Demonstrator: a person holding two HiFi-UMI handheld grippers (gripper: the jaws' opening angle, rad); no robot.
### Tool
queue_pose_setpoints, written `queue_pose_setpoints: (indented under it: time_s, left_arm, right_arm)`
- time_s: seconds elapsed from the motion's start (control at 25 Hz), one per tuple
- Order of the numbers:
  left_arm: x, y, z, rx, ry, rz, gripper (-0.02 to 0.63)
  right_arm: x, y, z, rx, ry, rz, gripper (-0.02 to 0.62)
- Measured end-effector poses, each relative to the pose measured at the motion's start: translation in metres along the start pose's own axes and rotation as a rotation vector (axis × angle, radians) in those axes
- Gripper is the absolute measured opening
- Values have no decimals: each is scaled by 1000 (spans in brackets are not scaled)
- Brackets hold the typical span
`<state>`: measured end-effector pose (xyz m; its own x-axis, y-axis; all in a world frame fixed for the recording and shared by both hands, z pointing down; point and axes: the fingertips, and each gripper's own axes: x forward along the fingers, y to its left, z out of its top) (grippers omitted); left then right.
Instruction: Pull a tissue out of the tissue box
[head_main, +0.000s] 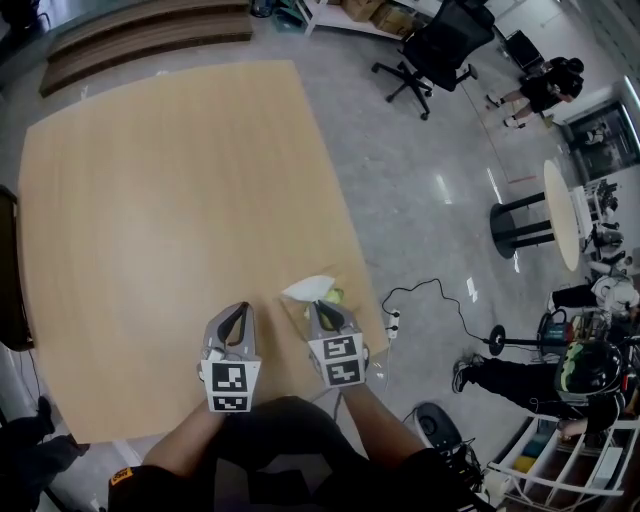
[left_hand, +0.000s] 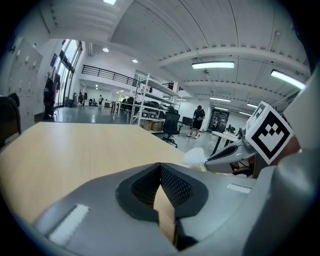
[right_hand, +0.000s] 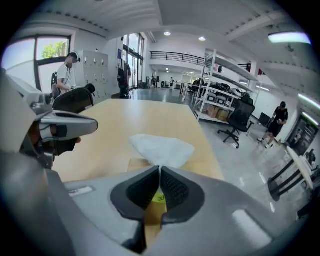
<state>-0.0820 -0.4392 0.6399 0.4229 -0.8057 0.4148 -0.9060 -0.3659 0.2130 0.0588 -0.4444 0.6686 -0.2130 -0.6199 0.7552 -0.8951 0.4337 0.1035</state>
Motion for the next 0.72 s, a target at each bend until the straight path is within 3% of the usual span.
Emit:
queue_pose_setpoints:
  time_s: [0.2,0.44,0.72]
  left_arm:
    - [-12,-8,5,-4,-26,1,18]
    - [-27,-23,18,15,-74,30,18]
    - [-58,-44,14,21,-119,75,18]
  right_arm:
    - [-24,-1,22,88,-130,16,2]
    - [-69,3,56,125,-323,66,2]
    - [-102,23,42,87,-398,122,2]
